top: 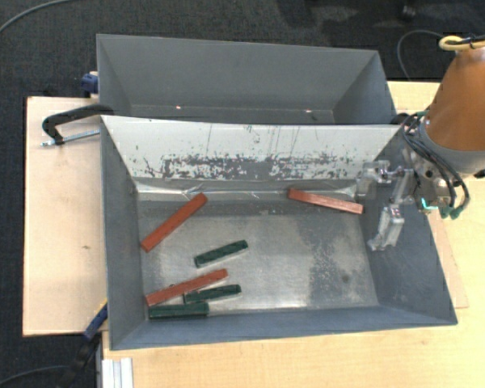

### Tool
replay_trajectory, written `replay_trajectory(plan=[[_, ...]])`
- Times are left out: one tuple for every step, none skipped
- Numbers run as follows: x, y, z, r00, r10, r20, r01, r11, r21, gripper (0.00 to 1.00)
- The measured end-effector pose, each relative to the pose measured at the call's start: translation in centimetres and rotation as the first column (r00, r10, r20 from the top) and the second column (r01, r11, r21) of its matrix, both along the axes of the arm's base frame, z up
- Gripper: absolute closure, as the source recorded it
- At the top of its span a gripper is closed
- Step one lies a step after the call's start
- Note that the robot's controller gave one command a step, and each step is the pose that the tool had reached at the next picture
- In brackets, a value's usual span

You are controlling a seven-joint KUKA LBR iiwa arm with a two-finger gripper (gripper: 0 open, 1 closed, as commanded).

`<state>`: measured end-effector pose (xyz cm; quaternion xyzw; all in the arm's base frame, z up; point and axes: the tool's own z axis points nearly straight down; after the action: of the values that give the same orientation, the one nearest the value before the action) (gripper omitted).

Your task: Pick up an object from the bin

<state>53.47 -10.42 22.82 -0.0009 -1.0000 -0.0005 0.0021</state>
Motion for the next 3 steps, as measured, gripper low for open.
replay_trajectory(plan=[[-2.3, -0.9, -16.2, 1.0, 0.017, -0.003, -0.017, 1.0, 0.001, 0.0], [-3.1, 1.9, -15.8, 0.985, -0.17, 0.004, 0.17, 0.985, 0.001, 0.0], [-2.5, -1.2, -15.8, 0.888, -0.459, 0.009, 0.459, 0.888, 0.0, 0.0]])
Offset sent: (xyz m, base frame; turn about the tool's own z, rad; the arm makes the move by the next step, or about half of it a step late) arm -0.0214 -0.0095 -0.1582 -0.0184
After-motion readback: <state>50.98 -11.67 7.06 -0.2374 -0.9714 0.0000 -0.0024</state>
